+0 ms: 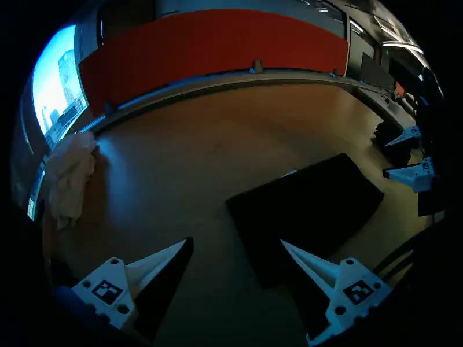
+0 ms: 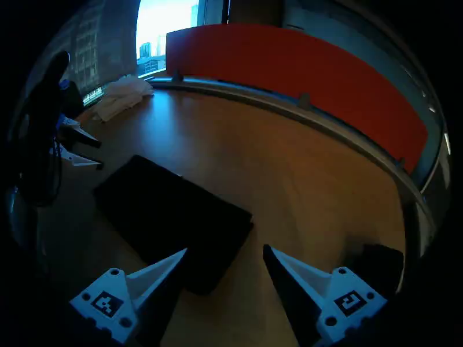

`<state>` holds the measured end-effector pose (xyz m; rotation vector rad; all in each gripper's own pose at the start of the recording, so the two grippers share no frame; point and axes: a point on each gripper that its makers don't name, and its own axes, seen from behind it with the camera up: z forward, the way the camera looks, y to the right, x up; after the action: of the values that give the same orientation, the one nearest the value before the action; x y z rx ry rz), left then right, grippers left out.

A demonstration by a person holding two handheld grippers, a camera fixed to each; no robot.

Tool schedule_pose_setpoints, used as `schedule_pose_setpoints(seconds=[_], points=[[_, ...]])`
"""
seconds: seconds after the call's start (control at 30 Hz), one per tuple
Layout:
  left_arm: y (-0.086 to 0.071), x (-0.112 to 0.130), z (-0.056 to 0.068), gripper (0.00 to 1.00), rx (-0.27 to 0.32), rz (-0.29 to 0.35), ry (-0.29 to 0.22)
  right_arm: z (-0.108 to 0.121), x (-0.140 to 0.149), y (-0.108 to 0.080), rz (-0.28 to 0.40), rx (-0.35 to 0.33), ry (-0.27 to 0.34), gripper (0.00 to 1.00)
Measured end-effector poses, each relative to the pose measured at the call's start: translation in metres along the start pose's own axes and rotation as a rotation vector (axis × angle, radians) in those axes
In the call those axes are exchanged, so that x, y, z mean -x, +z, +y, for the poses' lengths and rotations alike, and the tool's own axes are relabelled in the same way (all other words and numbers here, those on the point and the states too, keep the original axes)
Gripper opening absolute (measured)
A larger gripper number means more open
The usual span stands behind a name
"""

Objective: Fold towel

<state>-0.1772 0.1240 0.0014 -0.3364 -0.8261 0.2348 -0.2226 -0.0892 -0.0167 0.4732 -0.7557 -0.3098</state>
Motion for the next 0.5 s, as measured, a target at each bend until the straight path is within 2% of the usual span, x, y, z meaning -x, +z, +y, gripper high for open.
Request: schedule_pose_setpoints(seconds=[0.3, 0.5], points=[[-0.026, 0.016, 0.007, 1.0, 0.001, 0.008, -0.024, -0.009, 0.008, -0.029, 0.016, 0.015, -0.003, 0.91], [-0.032, 0.02, 0.006, 1.0, -0.002, 0.013, -0.035, -0.011, 0.011, -0.034, 0.021, 0.015, 0.008, 0.91]])
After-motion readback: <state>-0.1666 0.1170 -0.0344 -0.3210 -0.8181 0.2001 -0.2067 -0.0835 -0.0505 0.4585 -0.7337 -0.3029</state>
